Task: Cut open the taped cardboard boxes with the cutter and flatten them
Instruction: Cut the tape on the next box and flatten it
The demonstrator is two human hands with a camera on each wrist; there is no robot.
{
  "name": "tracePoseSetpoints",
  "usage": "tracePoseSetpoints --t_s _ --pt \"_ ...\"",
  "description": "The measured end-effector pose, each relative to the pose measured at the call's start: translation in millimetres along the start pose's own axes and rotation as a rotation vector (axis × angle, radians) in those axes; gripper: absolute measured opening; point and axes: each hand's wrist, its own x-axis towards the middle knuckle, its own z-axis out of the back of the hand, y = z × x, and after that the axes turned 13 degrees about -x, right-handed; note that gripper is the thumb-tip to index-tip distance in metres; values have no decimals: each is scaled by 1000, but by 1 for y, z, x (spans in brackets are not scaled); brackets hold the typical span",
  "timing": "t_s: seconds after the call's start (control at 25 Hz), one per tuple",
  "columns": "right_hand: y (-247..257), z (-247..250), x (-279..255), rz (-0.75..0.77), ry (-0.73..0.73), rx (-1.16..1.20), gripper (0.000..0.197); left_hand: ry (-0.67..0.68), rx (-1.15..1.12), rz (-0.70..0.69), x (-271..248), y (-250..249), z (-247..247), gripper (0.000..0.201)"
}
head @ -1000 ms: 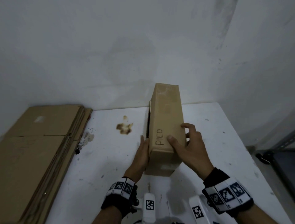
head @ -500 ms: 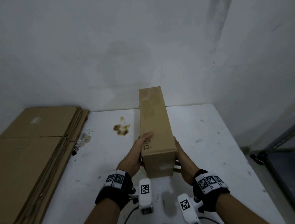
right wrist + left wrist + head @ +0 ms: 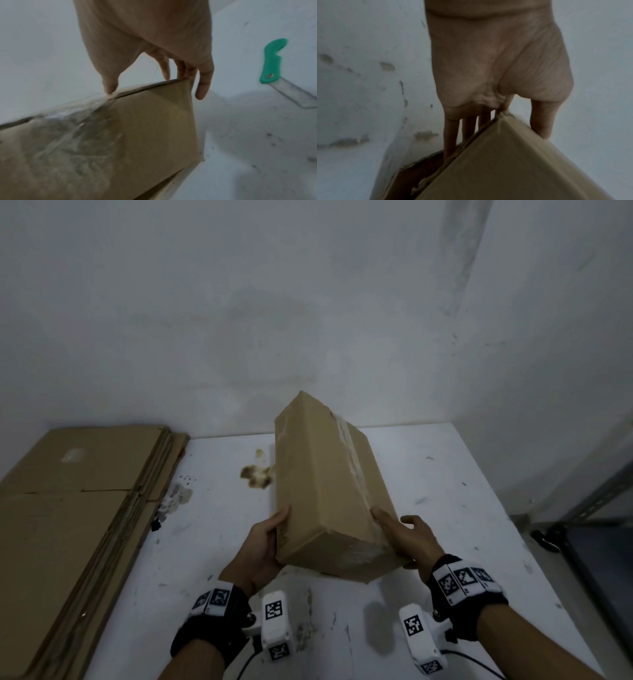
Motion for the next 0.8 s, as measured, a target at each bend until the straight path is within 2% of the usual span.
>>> tracePoseSetpoints --t_s 0.08,0.16,0.28,0.44,0.56,0.68,0.8 --pt "-7 1 0 32 -39 -34 83 -111 85 -42 3 -5 17 43" --pt "-13 -3 -2 70 -14 -73 70 -221 289 -81 5 -4 34 35" --pt "-17 -11 -8 116 5 -121 61 -303 527 -170 5 5 48 29" --pt "-19 -14 -9 133 9 -136 49 -499 538 -342 16 9 64 26" --pt "-30 2 -5 74 -60 -89 39 -593 431 -368 21 0 66 24" --pt "-57 30 7 12 -104 -236 28 -594 531 -477 24 -10 54 18" --pt "-83 58 17 54 -64 -698 14 -483 799 -600 29 -9 28 17"
